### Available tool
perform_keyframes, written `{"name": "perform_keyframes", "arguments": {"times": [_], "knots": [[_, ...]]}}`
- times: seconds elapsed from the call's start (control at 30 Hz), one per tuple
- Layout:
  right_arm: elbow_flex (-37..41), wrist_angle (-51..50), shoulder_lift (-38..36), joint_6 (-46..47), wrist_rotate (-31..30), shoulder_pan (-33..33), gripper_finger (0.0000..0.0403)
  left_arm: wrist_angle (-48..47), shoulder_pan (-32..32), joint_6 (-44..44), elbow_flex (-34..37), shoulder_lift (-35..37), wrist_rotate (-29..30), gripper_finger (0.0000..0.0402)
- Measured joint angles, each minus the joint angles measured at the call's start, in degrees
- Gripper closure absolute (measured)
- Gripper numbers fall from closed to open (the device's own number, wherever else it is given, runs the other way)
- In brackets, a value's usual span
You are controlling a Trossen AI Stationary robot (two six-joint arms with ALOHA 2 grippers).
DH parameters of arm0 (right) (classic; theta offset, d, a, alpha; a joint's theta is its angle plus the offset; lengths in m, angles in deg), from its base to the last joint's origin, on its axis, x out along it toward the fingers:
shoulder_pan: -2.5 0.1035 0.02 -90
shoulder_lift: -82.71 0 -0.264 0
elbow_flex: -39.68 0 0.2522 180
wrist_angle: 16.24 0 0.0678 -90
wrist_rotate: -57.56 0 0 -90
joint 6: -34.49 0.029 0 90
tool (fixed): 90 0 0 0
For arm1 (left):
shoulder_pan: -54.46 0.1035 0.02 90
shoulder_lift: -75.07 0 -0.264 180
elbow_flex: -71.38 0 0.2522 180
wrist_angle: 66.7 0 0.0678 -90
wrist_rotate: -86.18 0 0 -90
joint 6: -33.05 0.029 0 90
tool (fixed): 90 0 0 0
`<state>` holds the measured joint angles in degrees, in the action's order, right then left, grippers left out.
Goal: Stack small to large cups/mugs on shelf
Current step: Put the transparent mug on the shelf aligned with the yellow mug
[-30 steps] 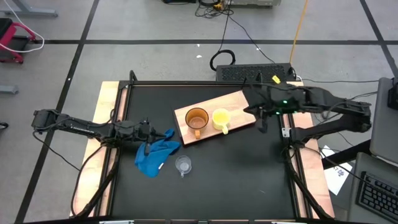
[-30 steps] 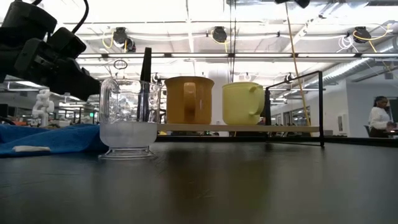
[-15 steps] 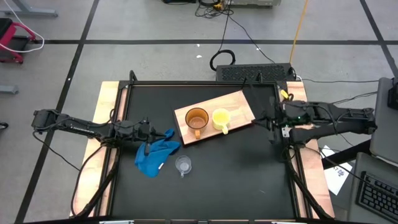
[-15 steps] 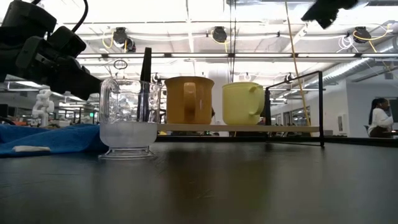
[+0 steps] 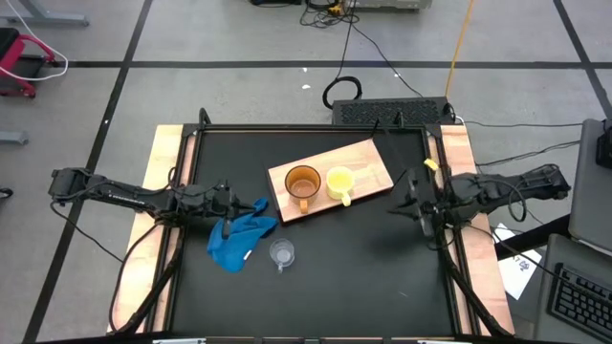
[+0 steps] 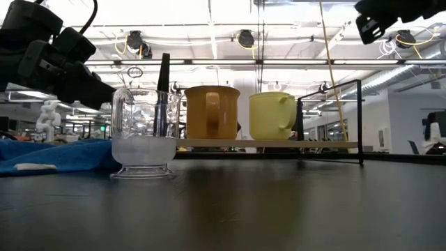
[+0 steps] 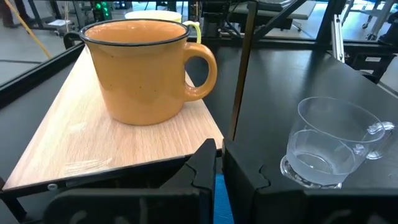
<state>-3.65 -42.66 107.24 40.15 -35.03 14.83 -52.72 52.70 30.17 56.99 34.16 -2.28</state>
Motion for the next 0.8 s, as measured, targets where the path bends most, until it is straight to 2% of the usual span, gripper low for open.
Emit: {"name": "perform_keyframes", "arguments": {"times": [0.37, 0.63, 0.8], "knots": [[10.9, 13.9, -0.6, -5.2, -0.3, 6.1, 0.0403, 0.0, 0.0, -0.3, 0.0, 0.0, 0.0, 0.0371], [14.4, 15.8, -2.3, -8.1, -0.3, 6.7, 0.0403, 0.0, 0.0, 0.1, 0.0, 0.0, 0.0, 0.0371], [18.4, 22.7, -3.5, -9.7, -0.3, 6.7, 0.0403, 0.0, 0.0, 0.2, 0.0, 0.0, 0.0, 0.0371]]}}
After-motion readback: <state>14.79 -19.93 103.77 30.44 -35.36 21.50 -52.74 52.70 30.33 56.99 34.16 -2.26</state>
